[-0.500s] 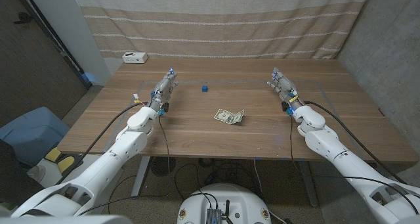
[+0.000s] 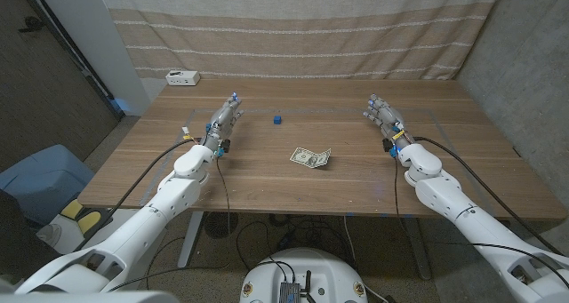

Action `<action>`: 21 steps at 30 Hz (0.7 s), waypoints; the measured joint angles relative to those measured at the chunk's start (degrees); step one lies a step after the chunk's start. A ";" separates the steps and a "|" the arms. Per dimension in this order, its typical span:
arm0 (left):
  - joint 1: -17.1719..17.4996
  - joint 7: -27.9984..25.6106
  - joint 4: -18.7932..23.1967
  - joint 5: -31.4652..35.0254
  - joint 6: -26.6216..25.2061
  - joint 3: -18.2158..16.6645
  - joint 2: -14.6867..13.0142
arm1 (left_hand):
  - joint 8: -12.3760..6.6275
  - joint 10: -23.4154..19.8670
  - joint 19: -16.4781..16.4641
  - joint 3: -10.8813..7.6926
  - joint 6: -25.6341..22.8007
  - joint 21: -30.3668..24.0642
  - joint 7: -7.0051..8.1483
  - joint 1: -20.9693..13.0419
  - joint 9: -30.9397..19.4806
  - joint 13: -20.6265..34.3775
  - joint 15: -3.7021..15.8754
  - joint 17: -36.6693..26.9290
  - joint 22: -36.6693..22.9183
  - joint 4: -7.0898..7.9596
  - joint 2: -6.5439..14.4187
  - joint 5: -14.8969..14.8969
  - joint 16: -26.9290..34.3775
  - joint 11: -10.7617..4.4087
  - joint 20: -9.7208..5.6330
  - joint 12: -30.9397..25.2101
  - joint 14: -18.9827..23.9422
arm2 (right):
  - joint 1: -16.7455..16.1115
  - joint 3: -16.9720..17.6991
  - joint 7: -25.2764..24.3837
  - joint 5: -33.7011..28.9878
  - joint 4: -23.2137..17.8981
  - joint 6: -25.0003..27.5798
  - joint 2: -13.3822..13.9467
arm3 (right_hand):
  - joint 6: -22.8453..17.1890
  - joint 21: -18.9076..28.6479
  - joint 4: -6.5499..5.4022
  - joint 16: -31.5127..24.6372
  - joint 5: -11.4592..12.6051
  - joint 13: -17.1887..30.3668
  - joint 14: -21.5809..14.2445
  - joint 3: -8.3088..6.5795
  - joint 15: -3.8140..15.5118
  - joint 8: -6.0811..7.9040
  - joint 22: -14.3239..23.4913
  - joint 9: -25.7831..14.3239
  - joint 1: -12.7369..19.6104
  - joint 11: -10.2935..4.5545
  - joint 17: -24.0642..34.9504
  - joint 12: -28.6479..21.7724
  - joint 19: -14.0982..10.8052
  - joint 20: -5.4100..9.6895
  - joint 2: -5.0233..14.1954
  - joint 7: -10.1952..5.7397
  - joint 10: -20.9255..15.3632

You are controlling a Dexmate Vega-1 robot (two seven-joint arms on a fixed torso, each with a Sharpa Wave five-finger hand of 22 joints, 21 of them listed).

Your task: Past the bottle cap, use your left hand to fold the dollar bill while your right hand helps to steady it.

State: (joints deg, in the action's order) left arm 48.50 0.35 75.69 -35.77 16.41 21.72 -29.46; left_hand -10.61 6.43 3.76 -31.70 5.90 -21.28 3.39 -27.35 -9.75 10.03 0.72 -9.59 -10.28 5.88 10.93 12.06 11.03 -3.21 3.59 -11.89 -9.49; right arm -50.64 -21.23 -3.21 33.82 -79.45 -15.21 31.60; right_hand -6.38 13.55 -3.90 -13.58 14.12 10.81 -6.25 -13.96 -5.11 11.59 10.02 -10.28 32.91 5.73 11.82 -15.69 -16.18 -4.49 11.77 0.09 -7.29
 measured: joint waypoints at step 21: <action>0.40 0.18 1.46 0.57 -0.96 0.55 -0.91 | -0.22 -2.73 -0.51 0.00 -2.09 0.00 0.41 1.15 0.01 -0.01 -1.45 -0.16 -0.27 0.00 -0.51 -0.85 0.00 0.54 1.13 -0.26 1.48 | -2.35 -2.47 -9.16 -11.09 -9.69 8.92 5.31 | -3.36 0.44 -0.52 -0.43 -1.66 -0.01 -3.07 -4.32 0.62 0.30 -0.01 0.01 0.67 0.73 0.58 -0.45 -2.07 -0.21 -0.22 0.52 -4.00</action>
State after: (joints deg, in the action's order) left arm 48.90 0.53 77.15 -35.20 15.45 22.27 -30.37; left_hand -10.83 3.70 3.26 -31.70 3.81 -21.28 3.79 -26.21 -9.74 10.02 -0.74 -9.75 -10.55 5.88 10.42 11.21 11.03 -2.67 4.72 -12.15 -8.02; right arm -52.99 -23.70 -12.37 22.74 -89.14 -6.28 36.91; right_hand -9.74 13.99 -4.42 -14.01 12.47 10.80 -9.32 -18.28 -4.50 11.89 10.01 -10.28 33.58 6.47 12.40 -16.14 -18.25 -4.70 11.55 0.60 -11.29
